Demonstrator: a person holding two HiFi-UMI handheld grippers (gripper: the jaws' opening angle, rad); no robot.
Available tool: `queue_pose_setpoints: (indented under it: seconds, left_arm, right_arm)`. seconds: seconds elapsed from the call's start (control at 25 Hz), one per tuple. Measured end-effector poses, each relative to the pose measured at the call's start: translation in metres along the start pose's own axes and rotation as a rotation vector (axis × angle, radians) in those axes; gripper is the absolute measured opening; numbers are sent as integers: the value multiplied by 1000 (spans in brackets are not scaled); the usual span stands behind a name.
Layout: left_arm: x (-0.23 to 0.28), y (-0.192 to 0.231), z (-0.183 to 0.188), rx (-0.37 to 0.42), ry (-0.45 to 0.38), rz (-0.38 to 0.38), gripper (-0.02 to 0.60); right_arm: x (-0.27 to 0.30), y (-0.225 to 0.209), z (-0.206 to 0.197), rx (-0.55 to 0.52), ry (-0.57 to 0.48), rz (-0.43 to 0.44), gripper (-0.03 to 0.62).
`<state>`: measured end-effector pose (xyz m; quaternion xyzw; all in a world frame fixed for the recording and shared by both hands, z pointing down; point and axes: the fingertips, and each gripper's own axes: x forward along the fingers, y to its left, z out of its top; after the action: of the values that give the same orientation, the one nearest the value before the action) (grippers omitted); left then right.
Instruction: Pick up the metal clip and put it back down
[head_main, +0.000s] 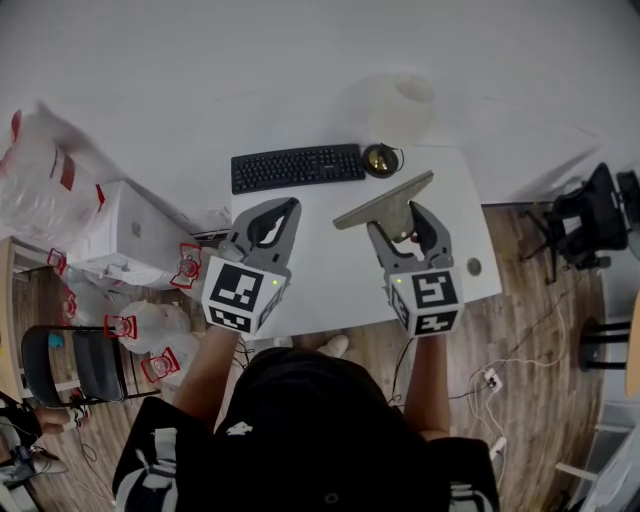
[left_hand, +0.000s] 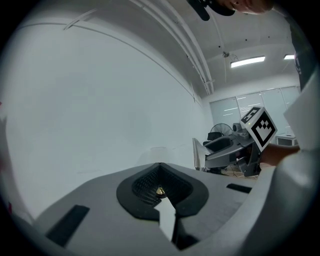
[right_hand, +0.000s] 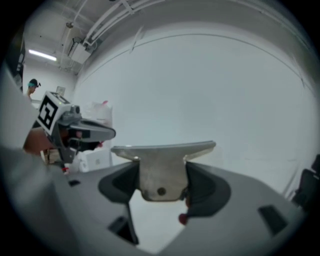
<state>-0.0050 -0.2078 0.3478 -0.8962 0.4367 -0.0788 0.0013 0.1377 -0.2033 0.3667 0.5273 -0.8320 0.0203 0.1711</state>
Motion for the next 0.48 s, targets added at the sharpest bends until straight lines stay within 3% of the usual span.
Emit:
queue_pose_setpoints:
  seconds: [0.48]
  left_arm:
    - [6, -5, -37, -13, 71, 13, 21]
  right_arm:
    - [21, 39, -105, 5, 284, 186, 287]
